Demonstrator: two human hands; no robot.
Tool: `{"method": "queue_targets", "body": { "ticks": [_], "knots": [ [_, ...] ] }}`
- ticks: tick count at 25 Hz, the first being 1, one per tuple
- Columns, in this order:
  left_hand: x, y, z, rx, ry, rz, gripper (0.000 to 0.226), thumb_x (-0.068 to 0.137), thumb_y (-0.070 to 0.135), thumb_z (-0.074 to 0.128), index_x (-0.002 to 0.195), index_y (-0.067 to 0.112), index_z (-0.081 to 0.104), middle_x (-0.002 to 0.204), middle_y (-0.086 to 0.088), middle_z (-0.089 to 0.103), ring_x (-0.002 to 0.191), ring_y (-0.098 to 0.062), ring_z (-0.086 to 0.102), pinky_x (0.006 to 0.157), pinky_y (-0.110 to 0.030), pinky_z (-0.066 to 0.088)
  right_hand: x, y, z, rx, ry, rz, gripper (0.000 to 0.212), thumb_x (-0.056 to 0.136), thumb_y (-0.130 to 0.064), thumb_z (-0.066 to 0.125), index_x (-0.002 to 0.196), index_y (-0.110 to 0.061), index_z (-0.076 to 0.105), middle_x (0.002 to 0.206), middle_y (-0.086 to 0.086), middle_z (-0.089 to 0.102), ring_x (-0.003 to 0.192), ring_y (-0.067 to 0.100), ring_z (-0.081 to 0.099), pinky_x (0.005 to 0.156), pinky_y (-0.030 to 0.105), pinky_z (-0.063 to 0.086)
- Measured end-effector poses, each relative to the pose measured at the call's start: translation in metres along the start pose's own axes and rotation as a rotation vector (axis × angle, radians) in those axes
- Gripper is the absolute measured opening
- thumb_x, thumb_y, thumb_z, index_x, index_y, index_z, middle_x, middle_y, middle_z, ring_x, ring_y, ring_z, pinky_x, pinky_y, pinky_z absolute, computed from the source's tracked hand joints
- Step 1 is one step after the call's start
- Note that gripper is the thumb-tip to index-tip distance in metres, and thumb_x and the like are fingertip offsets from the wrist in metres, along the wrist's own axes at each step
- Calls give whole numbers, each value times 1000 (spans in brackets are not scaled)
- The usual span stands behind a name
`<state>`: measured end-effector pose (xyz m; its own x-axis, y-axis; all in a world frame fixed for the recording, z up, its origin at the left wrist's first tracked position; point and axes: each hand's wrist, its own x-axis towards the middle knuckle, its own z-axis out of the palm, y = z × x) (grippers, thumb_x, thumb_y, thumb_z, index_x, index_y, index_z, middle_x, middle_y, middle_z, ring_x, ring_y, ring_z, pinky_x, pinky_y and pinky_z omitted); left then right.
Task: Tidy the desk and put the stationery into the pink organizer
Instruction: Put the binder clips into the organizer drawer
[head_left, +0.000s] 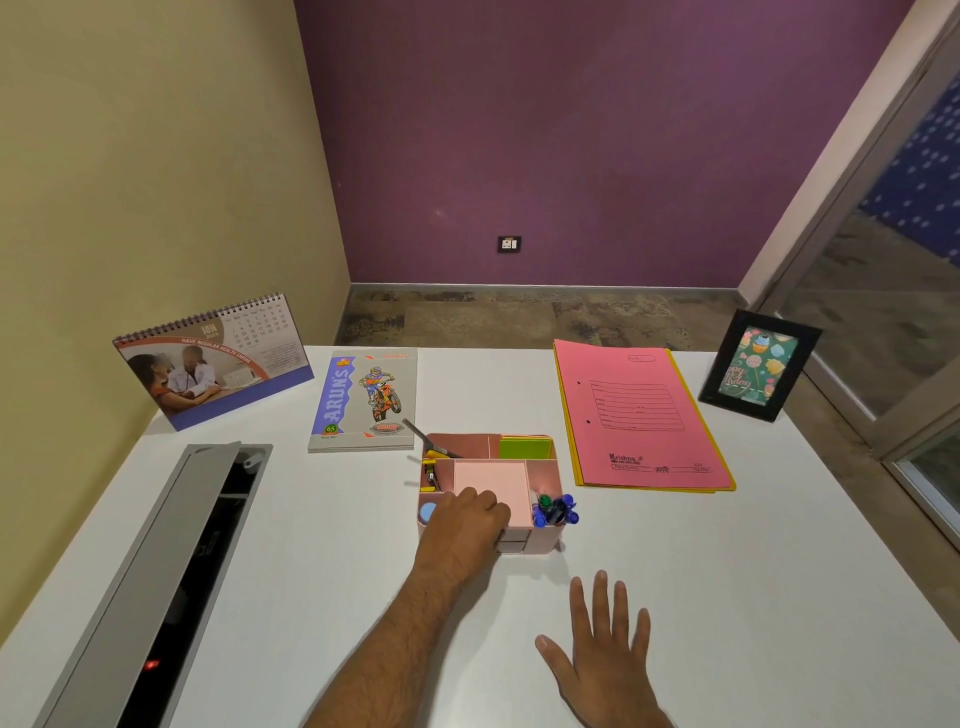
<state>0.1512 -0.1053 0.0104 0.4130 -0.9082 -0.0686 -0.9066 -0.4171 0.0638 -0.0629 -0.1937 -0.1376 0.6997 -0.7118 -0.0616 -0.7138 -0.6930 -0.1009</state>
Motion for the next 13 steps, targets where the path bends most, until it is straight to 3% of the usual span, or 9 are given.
{"method": "queue_targets", "body": {
  "ticks": [5, 8, 9, 11, 13],
  "knots": [
    [0, 2, 2, 38, 17, 5, 30, 99, 22, 55, 127, 13, 56, 127, -10, 61, 114, -26, 54, 99, -41, 42, 0, -1, -2, 22, -52, 2, 96, 73, -86, 35, 148, -28, 20, 159, 9, 13, 149, 30, -9, 114, 61, -1],
    [-10, -1, 16, -65, 191, -4, 31, 94, 38, 58, 120, 22, 60, 122, 0, 63, 114, -22, 54, 99, -40, 36, -3, -5, -18, 30, -117, 46, 95, 76, -87, 23, 148, -26, 29, 160, 8, 23, 149, 30, 6, 114, 56, -9],
    [-14, -2, 22, -156, 307, -53, 33, 89, 43, 61, 116, 25, 63, 117, 5, 64, 113, -19, 53, 97, -38, 33, -2, -6, -28, 33, -126, 81, 90, 79, -84, 12, 148, -28, 32, 160, 5, 24, 148, 28, 12, 113, 53, -9],
    [-21, -7, 31, -446, 556, -292, 36, 81, 45, 67, 112, 26, 63, 112, 11, 61, 111, -14, 50, 94, -36, 31, 5, -9, -47, 222, -39, 135, 86, 84, -73, 0, 138, -27, 48, 151, 2, 43, 142, 25, 30, 115, 49, 8],
    [-26, -15, 34, -763, 694, -623, 37, 82, 38, 66, 116, 24, 61, 118, 6, 60, 111, -17, 49, 94, -39, 35, 17, -19, -71, 590, 98, 255, 78, 90, -66, 10, 128, -19, 58, 135, 4, 58, 130, 25, 44, 111, 41, 27]
  ]
}}
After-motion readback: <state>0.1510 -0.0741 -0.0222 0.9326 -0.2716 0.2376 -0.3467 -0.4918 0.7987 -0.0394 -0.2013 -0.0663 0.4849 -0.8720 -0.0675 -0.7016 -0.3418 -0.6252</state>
